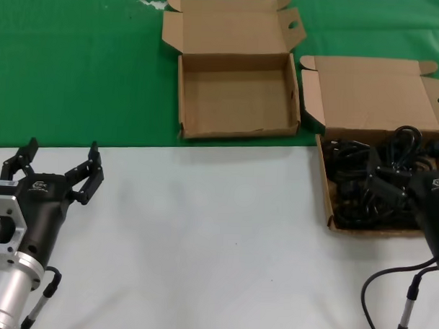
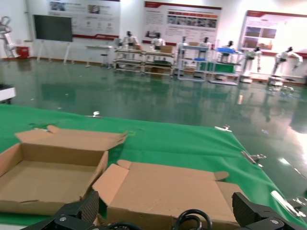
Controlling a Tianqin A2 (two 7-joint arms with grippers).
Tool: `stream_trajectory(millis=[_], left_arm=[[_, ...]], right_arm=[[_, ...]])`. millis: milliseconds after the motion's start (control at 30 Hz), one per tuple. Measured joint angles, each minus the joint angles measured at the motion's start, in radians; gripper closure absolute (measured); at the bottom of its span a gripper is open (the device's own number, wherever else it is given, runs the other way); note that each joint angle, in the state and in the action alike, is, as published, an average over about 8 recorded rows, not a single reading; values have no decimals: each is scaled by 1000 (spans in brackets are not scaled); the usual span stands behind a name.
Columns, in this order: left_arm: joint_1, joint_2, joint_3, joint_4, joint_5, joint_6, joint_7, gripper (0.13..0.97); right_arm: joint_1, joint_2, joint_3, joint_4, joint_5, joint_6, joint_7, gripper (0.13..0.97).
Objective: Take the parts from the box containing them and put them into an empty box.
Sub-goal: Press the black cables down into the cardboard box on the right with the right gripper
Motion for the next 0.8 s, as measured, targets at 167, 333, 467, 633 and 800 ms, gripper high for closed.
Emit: stream_trajectory(millis=[167,333,467,633,800], left_arm=[[0,0,0,0,0,0,0,470],[0,0,0,0,0,0,0,571],[0,0,0,0,0,0,0,672],[0,0,0,0,0,0,0,764],[0,0,0,0,0,0,0,848]], right_arm=[[15,68,-20,-7,9,-64,10,129],[55,158,-33,-39,30,-217,-13,129],[109,236,-44,-83,43,-369,-77,129],[213,340,-77,-157,37,-571,-193,129],[357,425,-140,-242,-9,-744,-300,129]])
